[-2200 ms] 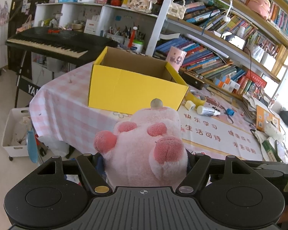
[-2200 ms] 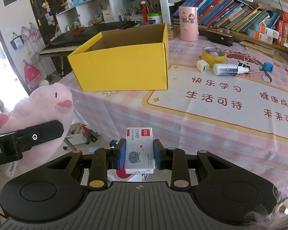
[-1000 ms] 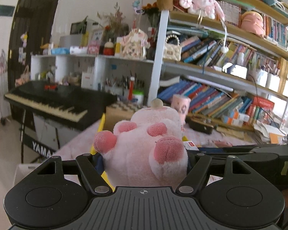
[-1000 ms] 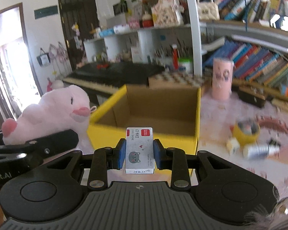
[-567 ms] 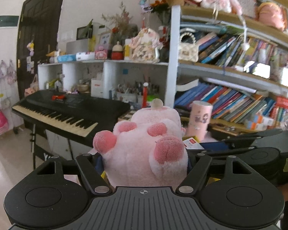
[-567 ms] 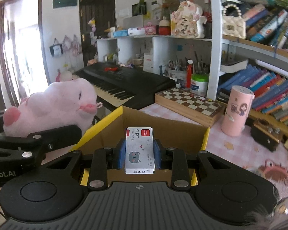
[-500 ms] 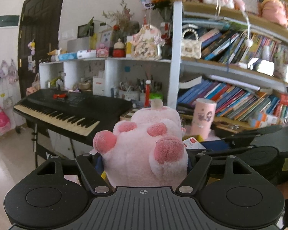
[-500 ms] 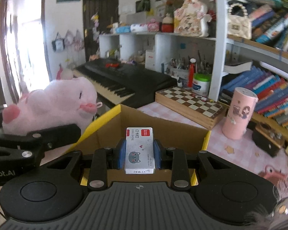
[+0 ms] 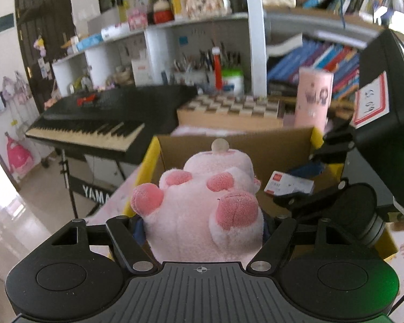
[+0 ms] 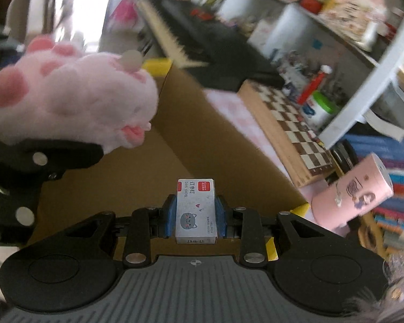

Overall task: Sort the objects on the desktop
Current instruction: 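Release the pink pig from the left gripper while the right releases the small box inside, then lift both grippers out of the yellow box and withdraw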

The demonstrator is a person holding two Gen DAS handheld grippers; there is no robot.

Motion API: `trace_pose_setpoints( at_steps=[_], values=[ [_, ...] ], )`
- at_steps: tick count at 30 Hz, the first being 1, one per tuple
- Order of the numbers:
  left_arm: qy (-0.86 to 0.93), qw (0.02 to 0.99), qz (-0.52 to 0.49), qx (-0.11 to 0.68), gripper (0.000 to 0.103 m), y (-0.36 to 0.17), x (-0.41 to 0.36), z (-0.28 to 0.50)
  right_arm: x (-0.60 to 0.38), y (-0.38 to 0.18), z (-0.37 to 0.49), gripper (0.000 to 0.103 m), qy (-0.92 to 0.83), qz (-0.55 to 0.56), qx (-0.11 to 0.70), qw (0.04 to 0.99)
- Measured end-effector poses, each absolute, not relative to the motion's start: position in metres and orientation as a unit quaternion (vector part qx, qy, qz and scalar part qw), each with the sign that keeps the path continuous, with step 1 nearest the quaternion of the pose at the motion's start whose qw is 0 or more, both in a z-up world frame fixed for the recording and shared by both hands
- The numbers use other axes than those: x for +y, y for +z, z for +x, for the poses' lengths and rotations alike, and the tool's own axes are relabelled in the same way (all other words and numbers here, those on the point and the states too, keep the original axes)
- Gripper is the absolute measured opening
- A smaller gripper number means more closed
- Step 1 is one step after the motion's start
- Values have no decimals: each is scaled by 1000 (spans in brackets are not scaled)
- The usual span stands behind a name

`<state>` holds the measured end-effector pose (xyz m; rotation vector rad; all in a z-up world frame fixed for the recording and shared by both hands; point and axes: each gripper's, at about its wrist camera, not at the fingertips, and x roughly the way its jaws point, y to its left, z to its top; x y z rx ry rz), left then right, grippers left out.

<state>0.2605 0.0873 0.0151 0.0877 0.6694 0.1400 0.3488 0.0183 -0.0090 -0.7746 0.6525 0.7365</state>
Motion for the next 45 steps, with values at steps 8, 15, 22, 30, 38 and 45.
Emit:
trace_pose_setpoints(
  at_steps=[8,15,22,30,38,45],
  values=[
    [68,929,44,360,76,2,83,268,20,-31,356,28,356,-405,331,774],
    [70,930,36,358,81,0,80,268,14,-31,365,39,350,-396,336,780],
    [77,952,23,297,91,17,76,252,-2,-19,359,54,359,-349,317,806],
    [108,967,-3,230,98,48,79,226,-34,23,343,59,355,-257,265,859],
    [133,972,-13,195,102,66,78,195,-80,63,315,68,317,-108,208,919],
    [140,973,-31,182,102,64,82,169,-112,69,282,74,261,-60,190,944]
  ],
)
